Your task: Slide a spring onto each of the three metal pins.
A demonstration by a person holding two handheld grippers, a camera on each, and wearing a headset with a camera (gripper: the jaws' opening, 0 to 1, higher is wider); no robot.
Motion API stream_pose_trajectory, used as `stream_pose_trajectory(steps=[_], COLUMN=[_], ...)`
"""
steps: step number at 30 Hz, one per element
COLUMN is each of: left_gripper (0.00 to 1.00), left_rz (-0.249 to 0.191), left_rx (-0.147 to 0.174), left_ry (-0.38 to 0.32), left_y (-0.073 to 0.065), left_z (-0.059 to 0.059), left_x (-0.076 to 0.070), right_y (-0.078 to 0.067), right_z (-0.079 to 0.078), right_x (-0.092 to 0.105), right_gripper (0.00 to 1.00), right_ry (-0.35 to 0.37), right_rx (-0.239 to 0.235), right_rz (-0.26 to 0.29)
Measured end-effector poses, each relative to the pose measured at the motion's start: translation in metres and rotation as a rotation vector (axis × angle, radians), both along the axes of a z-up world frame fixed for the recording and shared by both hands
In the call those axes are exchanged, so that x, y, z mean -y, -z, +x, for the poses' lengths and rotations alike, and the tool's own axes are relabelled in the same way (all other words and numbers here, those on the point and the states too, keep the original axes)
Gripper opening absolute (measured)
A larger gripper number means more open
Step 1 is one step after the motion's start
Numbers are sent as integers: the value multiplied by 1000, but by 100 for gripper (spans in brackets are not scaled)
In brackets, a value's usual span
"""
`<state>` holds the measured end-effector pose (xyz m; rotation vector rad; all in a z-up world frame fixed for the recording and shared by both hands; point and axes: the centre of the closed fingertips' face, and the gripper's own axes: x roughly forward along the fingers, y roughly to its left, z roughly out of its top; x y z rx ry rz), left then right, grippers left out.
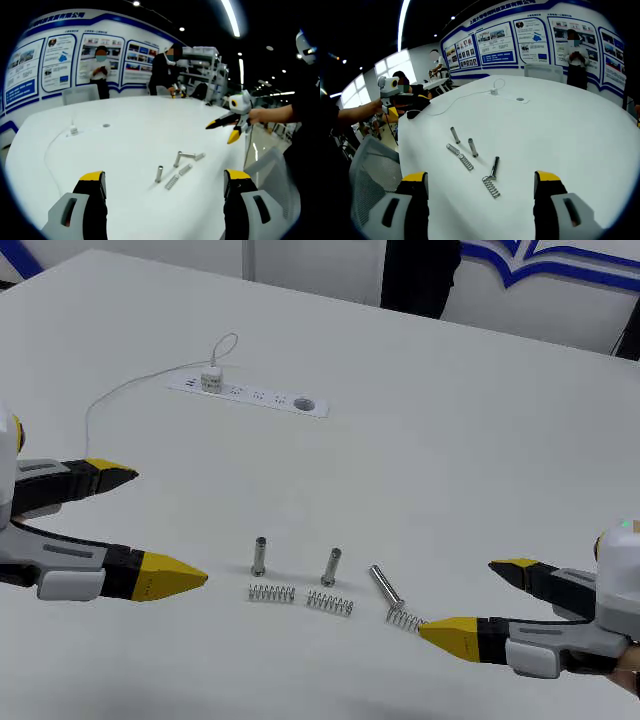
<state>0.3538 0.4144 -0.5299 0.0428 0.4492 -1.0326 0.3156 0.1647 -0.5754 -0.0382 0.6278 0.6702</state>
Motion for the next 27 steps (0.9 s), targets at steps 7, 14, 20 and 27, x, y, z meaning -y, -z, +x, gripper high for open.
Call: stream_pose_trajectory(steps=[7, 14, 20, 27], left_gripper=[99, 100, 99, 99], left_rz=[14, -18, 13, 6], left_rx=[-9, -15, -23, -35], left_ry=[4, -9, 3, -7], left_y=[4, 0, 7, 11], left_z=[-2, -3, -4, -3], left_x=[0, 3, 1, -1], right_y=[1, 7, 10, 14], right_z=[5, 10, 16, 24], right_x=[1, 0, -3, -3], right_gripper=[85, 84, 80, 75], right_ry=[12, 11, 20, 47], right_rx=[0, -7, -15, -27], right_rz=[10, 5, 15, 24])
